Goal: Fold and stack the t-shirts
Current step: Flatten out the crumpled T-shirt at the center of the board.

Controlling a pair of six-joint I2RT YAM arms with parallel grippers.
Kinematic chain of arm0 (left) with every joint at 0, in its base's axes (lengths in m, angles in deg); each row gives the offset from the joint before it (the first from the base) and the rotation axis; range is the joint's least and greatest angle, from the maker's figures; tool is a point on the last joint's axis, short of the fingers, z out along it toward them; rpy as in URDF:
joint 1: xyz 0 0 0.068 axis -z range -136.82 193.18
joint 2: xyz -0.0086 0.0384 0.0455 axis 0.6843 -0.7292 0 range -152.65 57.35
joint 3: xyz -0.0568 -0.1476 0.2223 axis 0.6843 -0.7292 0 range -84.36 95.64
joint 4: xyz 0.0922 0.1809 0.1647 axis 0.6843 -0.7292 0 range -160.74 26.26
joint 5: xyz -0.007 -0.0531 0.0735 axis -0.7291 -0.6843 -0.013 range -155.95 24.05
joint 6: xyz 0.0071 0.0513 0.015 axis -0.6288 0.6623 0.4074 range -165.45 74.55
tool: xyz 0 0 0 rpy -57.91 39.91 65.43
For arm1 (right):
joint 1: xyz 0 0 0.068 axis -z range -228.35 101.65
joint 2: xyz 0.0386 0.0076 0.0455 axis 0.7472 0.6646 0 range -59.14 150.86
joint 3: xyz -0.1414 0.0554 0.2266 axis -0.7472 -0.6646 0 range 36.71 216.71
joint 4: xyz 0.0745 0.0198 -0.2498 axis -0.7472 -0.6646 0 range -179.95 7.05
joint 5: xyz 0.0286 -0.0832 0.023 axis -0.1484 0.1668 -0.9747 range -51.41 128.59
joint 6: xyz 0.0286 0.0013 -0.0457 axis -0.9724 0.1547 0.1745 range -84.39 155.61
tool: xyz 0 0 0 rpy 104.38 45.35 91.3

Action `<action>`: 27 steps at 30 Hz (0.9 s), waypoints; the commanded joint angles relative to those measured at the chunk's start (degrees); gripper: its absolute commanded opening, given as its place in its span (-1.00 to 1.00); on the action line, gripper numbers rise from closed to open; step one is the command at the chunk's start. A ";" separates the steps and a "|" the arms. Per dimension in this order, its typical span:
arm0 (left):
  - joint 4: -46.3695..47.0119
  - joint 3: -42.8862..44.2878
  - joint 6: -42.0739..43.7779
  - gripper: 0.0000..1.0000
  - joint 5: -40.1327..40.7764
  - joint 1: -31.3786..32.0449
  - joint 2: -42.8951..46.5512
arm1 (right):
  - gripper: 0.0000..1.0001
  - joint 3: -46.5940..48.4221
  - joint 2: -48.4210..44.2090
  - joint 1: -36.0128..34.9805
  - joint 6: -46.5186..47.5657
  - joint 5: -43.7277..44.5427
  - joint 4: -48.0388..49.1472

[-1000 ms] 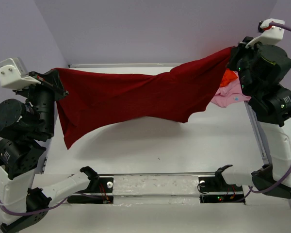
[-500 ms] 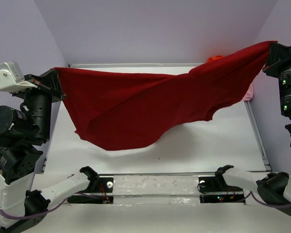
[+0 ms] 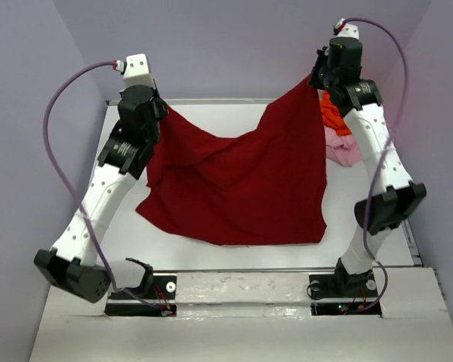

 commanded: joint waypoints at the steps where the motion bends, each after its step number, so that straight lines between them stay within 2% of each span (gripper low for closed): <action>1: 2.91 8.40 -3.96 -1.00 -3.91 -5.06 -6.59 | -1.00 15.15 4.65 2.88 -0.17 -2.92 -1.28; 3: 0.00 14.83 -4.15 -1.00 -4.27 -6.04 -9.43 | -1.00 20.47 7.04 2.88 1.16 -2.48 -1.74; 5: -0.63 18.17 -4.06 -1.00 -6.11 -6.04 -9.18 | -1.00 19.44 5.47 2.88 1.43 -1.95 -0.60; 8: -0.46 17.93 -3.53 -1.00 -6.99 -5.87 -4.71 | -1.00 15.93 0.38 2.88 2.13 -2.74 0.19; 14: 2.62 4.33 0.07 -1.00 -4.18 -2.26 11.19 | -1.00 2.14 -15.35 2.88 2.22 -5.29 2.74; 15: 1.92 3.00 -0.45 -1.00 -4.62 -2.17 13.04 | -1.00 -2.75 -17.63 2.88 1.78 -5.64 3.35; 19: -2.64 -2.19 -3.16 -1.00 -7.07 -2.09 23.14 | -1.00 -12.61 -28.01 2.88 1.60 -6.25 3.18; 22: -4.93 -4.93 -5.45 -1.00 -10.23 -2.17 27.90 | -1.00 -17.29 -36.87 2.88 1.69 -6.17 1.17; 25: -8.02 -3.18 -7.04 -1.00 -12.96 -2.17 28.53 | -1.00 -16.09 -39.62 2.88 2.57 -4.24 -0.24; 27: -9.33 -0.20 -7.57 -1.00 -14.55 -2.17 27.05 | -1.00 -8.83 -38.59 2.88 2.40 -4.76 -3.39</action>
